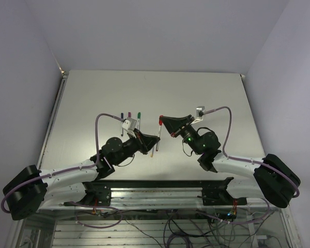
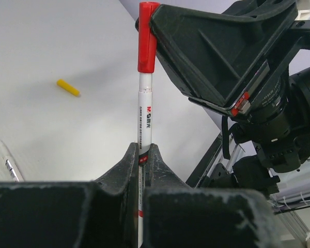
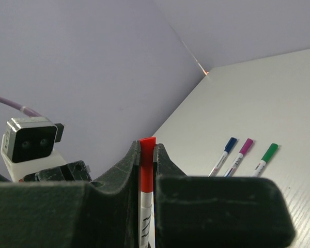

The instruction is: Insert the pens into the pen caps

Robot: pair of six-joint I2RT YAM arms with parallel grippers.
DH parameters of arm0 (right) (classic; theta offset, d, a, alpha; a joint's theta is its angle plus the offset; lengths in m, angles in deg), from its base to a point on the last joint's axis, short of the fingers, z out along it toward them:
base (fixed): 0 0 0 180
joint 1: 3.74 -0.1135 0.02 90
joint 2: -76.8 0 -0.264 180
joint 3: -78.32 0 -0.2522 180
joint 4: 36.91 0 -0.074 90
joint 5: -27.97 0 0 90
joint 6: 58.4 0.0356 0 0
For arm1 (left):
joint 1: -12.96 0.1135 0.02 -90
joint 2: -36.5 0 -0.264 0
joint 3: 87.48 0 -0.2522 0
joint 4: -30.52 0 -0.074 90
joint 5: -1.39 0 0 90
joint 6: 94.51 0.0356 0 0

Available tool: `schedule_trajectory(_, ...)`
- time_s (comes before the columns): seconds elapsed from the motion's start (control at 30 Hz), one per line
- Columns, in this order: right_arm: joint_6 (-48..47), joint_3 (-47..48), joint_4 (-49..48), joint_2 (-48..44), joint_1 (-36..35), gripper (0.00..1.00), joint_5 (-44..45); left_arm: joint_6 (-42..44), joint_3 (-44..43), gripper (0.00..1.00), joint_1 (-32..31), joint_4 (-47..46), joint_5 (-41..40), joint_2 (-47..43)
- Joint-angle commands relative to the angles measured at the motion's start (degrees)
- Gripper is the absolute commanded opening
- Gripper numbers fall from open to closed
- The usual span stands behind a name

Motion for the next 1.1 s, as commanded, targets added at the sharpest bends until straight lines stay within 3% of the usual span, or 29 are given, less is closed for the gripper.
schedule_trajectory(0.0,0.6,-0.8,-1.2,1.1,-1.0,0.0,-2.1,0.2,0.8,0.07,-0.3,-6.6,-2.5,-0.9)
schedule_trajectory(0.6,-0.9,2.1,9.4,2.9,-2.3,0.0,-9.6,3.9,0.5,0.07,-0.3,-14.6,-7.4,-1.9)
schedule_trajectory(1.07,-5.9,3.3,22.0,2.7,-6.3,0.0,-6.1,8.2,-2.6,0.07,-0.2,-14.8,-13.7,-2.8)
